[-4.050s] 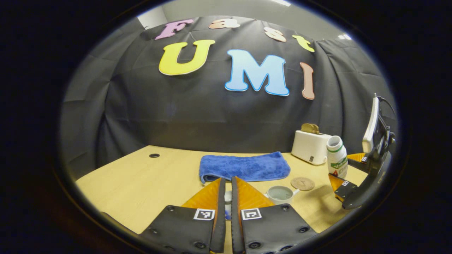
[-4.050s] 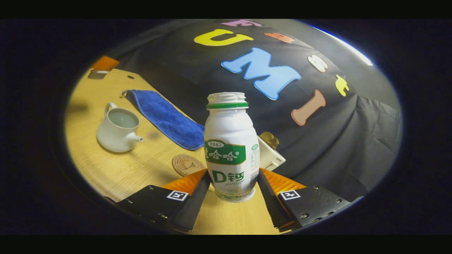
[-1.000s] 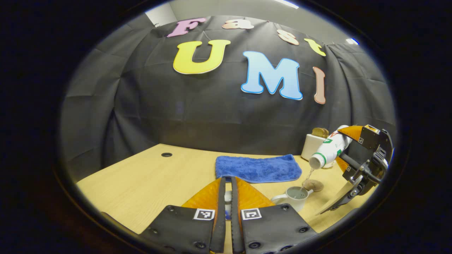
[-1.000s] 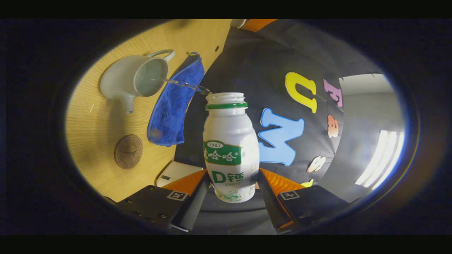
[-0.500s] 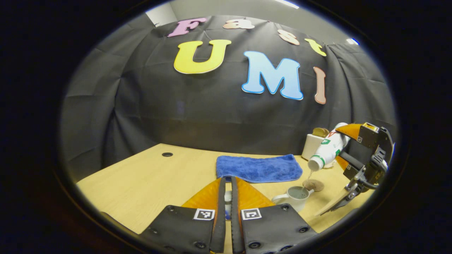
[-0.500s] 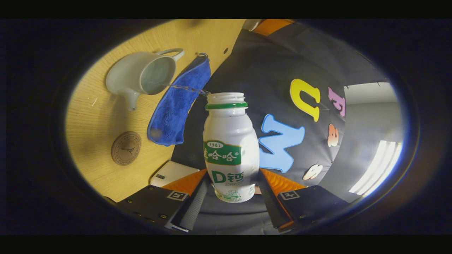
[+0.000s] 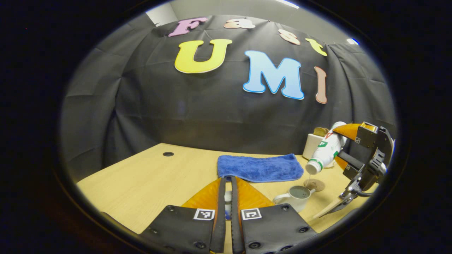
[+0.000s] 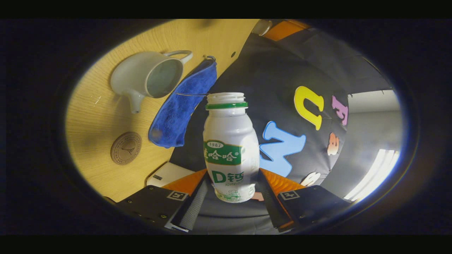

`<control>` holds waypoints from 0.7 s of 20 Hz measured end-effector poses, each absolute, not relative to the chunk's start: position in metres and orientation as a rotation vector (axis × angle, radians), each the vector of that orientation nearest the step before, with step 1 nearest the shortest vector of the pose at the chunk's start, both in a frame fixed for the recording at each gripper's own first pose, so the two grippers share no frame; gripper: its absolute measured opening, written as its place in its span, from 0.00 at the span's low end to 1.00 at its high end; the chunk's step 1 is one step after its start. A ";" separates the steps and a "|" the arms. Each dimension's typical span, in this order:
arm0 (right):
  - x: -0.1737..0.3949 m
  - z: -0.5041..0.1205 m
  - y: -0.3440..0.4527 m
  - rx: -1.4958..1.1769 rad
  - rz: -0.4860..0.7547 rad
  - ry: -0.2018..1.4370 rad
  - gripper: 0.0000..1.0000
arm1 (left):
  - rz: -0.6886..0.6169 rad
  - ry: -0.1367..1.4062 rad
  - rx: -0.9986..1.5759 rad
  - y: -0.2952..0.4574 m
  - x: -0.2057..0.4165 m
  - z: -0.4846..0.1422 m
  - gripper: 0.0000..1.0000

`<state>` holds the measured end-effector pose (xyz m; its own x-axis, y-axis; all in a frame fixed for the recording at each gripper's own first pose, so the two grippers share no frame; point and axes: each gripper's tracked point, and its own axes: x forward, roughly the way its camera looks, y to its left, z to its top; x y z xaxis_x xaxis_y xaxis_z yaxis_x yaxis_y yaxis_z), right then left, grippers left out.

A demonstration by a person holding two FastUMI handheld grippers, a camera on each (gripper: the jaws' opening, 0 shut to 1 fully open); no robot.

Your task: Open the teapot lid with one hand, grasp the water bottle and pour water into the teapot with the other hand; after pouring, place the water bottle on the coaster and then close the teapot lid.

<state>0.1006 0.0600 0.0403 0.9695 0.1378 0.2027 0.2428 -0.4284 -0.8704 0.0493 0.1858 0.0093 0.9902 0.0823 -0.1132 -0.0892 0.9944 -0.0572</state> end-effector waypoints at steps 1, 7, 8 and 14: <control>0.100 0.040 0.060 -2.026 -0.116 -0.271 0.79 | 0.087 0.110 -0.062 0.186 0.048 0.010 0.17; 0.100 0.038 0.061 -2.063 -0.080 -0.270 0.79 | 0.087 0.110 -0.059 0.185 0.048 0.010 0.17; 0.101 0.038 0.062 -2.073 -0.073 -0.271 0.79 | 0.087 0.111 -0.059 0.185 0.048 0.010 0.17; 0.104 0.035 0.065 -2.119 -0.035 -0.262 0.79 | 0.089 0.110 -0.057 0.186 0.048 0.011 0.13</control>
